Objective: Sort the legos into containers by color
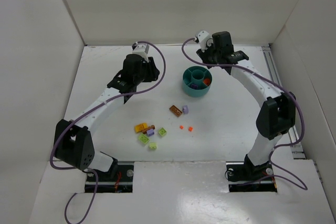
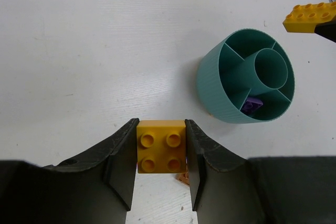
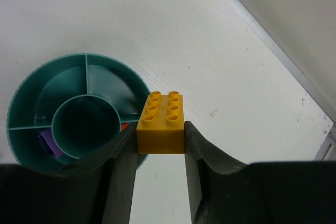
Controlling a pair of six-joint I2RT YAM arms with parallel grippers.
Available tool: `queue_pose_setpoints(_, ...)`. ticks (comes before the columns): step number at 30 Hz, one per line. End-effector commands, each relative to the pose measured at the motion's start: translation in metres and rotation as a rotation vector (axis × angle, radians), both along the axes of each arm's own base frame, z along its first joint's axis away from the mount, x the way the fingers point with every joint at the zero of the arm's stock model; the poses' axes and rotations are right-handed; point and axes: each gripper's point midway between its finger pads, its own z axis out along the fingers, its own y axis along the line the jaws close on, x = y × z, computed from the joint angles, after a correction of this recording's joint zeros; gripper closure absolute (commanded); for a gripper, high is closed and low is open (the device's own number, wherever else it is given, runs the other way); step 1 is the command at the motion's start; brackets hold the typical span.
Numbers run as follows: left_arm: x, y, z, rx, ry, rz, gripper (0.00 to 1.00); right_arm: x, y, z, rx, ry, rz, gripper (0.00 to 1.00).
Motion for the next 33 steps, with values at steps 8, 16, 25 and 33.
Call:
queue_pose_setpoints(8, 0.005, 0.000, 0.020, -0.013, -0.043, 0.001, 1.00, 0.018, 0.019, 0.014, 0.010, -0.049, 0.006, 1.00)
queue_pose_setpoints(16, 0.002, 0.002, 0.013, 0.003, -0.028, -0.003, 1.00, 0.025, 0.031, -0.011, 0.016, 0.038, 0.039, 1.00)
queue_pose_setpoints(25, 0.002, 0.007, 0.012, 0.011, -0.032, 0.003, 1.00, 0.008, 0.029, -0.019, 0.050, 0.096, 0.014, 1.00)
queue_pose_setpoints(33, 0.002, 0.004, 0.008, 0.015, -0.024, -0.018, 1.00, 0.007, 0.025, -0.033, 0.050, 0.157, -0.016, 0.89)
